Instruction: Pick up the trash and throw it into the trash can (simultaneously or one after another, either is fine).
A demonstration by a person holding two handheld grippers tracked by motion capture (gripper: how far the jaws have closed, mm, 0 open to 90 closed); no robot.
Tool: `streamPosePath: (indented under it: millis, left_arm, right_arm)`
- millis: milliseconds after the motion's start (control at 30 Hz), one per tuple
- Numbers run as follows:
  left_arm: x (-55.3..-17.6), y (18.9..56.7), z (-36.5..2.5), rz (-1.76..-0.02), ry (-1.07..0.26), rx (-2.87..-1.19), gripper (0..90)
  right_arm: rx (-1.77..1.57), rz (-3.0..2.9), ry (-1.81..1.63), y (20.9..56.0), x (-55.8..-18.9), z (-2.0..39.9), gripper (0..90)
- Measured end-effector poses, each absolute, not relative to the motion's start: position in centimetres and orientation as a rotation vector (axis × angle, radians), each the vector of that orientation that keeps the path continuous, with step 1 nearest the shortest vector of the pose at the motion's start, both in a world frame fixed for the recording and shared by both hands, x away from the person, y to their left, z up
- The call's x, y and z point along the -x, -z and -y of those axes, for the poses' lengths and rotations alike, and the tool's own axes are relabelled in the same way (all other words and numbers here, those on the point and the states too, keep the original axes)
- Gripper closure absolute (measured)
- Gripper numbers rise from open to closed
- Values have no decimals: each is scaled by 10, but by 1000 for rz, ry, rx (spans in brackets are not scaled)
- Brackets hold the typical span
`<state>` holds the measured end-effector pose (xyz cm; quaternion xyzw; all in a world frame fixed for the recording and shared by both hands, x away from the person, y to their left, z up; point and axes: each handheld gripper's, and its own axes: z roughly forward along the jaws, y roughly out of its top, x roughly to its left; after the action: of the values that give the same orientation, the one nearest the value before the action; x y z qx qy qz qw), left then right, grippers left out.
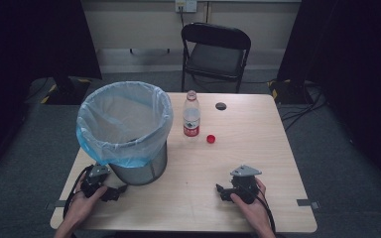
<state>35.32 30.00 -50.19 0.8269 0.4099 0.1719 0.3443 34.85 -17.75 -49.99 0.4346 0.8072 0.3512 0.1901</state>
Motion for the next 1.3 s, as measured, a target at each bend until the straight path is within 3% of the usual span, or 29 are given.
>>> streamPosePath:
  millis: [333,533,1300]
  left_arm:
    - [-353,502,-300,-1065,-447,-2148,0]
    - [-353,502,-300,-1065,-448,-2147,0]
    - [-353,502,-300,-1064,-447,-2147,0]
  right_arm:
    - [-1221,-2268,-985,500,-349,178,134]
    - [-1209,-2279,-994,497,-350,179,214]
    - [-1200,-2285,-1128,469,-362,185,210]
